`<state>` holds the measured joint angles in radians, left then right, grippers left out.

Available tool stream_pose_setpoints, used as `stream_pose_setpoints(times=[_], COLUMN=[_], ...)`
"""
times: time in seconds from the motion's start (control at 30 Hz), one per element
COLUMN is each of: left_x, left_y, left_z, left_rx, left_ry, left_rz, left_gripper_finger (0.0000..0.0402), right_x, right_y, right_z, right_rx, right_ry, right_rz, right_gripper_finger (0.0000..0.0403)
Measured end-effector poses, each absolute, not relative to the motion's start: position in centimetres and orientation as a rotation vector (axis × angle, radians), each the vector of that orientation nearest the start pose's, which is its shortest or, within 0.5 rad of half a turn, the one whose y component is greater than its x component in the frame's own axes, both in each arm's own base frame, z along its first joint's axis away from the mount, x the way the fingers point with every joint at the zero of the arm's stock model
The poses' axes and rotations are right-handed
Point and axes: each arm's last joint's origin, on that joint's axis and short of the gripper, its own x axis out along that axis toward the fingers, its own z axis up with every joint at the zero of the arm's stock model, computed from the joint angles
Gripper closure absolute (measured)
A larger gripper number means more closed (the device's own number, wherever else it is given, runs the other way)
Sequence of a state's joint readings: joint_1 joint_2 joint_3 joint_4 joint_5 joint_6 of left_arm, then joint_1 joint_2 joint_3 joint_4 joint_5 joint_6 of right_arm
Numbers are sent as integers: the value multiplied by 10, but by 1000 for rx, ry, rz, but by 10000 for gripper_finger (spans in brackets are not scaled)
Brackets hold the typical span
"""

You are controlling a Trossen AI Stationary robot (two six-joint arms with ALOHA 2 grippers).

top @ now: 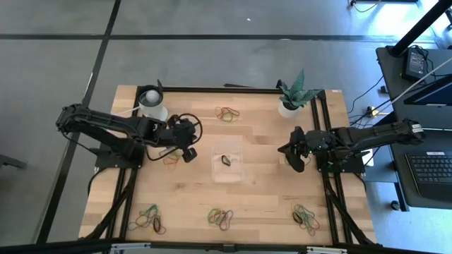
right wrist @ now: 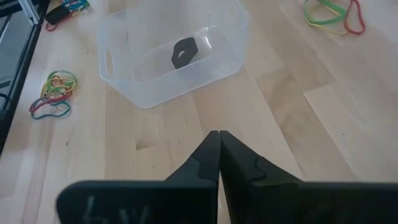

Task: Pick and place rubber bands into bin
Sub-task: Put the yellow rubber band into the transparent bin

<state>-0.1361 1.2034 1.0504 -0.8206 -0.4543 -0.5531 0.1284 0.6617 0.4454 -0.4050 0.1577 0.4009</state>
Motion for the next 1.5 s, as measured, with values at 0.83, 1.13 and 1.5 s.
stream_pose_setpoints(times=[0.83,1.13,1.5], left_x=[189,184,193], left_y=[-10,-54,-92], left_z=[209,197,164], left_rx=[-904,-1146,-1208], left_ry=[977,802,928], left_rz=[1090,1236,1291], left_gripper_finger=[311,340,348], right_x=[145,144,142], right_y=[12,12,12], right_z=[219,219,216], right_rx=[471,321,167], right_ry=[518,543,589], right_rz=[-260,-220,-180], right_gripper_finger=[389,389,389])
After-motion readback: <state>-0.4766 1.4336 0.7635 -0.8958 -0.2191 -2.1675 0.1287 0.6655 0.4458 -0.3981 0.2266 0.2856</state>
